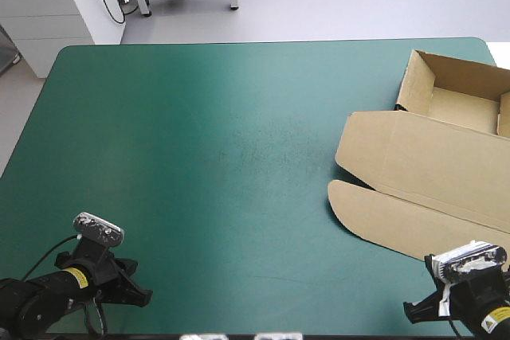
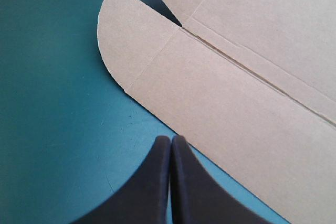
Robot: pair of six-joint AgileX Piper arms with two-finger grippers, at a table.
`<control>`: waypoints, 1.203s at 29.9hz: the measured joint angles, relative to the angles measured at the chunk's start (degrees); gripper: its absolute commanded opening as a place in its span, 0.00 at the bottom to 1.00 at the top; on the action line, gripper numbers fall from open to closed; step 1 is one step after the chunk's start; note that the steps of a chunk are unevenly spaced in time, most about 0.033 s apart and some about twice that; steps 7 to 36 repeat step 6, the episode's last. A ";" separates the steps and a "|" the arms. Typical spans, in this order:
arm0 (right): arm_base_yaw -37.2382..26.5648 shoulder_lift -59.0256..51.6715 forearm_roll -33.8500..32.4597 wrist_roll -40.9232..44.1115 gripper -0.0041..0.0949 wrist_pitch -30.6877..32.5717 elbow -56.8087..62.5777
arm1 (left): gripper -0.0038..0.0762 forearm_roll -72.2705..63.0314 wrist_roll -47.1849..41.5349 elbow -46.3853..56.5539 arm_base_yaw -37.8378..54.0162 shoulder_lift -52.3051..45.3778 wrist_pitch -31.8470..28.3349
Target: Fold the box
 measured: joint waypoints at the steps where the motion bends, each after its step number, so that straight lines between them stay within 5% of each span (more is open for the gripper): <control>1: 0.00 -0.24 0.17 0.50 0.02 0.09 0.41 | 0.04 0.00 0.00 0.26 0.00 -0.14 -0.05; 36: 0.00 -0.46 0.65 1.73 0.02 0.23 2.04 | 0.04 -0.05 0.21 0.26 0.00 -0.83 -0.30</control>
